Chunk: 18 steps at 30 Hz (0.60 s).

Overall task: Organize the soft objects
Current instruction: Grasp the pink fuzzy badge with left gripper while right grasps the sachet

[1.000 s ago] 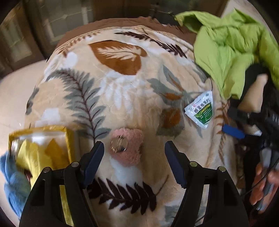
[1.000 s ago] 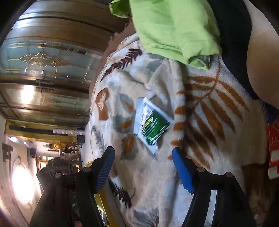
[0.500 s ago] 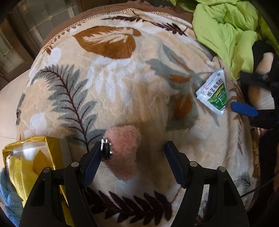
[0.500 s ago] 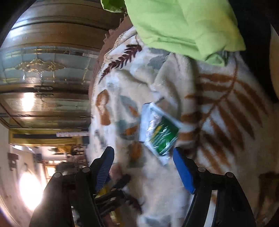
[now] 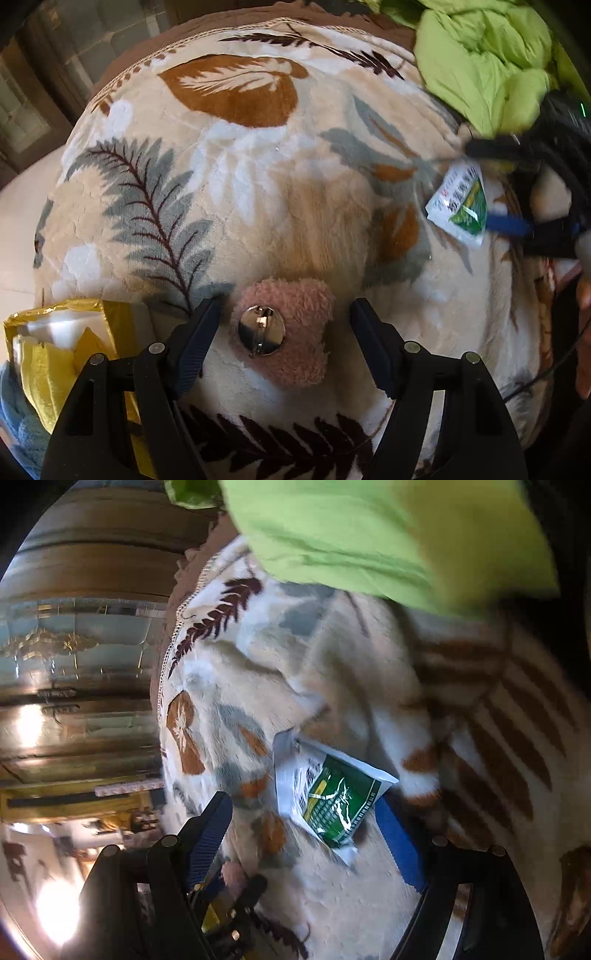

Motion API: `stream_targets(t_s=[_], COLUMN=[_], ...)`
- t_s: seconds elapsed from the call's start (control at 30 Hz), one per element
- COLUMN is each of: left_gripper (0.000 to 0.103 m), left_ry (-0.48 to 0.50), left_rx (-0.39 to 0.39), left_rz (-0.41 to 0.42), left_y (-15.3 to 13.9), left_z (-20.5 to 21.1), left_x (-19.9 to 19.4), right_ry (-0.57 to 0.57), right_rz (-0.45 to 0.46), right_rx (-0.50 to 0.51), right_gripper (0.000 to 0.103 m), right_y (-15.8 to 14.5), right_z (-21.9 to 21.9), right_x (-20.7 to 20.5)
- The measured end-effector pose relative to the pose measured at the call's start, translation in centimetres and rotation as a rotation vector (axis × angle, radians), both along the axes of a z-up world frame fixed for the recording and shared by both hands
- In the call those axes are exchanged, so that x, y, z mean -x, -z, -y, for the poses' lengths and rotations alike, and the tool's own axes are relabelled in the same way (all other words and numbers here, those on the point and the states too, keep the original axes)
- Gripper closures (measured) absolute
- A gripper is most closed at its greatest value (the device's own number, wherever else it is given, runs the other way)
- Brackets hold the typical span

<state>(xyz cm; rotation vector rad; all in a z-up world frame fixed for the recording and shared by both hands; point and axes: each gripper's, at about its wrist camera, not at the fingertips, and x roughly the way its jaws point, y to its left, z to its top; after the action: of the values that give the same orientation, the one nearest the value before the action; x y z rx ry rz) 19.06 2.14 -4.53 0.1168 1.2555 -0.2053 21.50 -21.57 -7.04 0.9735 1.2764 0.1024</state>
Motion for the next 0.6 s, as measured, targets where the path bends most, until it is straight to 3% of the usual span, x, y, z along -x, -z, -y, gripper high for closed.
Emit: stream_targets(t_s=[0.13, 0.23, 0.3, 0.33, 0.37, 0.43, 0.6], left_gripper=[0.027, 0.027, 0.028, 0.035, 0.049, 0.064, 0.07], left_ry=[0.016, 0.026, 0.025, 0.025, 0.036, 0.05, 0.012], left_rx=[-0.029, -0.049, -0.046, -0.045, -0.036, -0.031, 0.036], left_rz=[0.001, 0.01, 0.01, 0.008, 0.005, 0.003, -0.015], left_y=[0.4, 0.4, 0.4, 0.4, 0.3, 0.1, -0.4], left_z=[0.5, 1.1, 1.2, 1.3, 1.5, 2.2, 1.4], left_x=[0.1, 0.4, 0.4, 0.4, 0.6, 0.9, 1.0], right_ry=[-0.017, -0.124, -0.188, -0.2, -0.195, -0.174, -0.176], right_rz=[-0.014, 0.011, 0.022, 0.024, 0.029, 0.04, 0.119], right_rx=[0.073, 0.17, 0.277, 0.317, 0.315, 0.269, 0.239], right_gripper=[0.02, 0.024, 0.053, 0.06, 0.069, 0.074, 0.079], right_y=[0.2, -0.4, -0.7, -0.7, -0.5, -0.2, -1.3], right_z=[-0.9, -2.4, -2.9, -2.9, -2.4, -1.3, -0.6], right_x=[-1.5, -2.0, -1.5, -1.3, -1.0, -0.7, 1.4])
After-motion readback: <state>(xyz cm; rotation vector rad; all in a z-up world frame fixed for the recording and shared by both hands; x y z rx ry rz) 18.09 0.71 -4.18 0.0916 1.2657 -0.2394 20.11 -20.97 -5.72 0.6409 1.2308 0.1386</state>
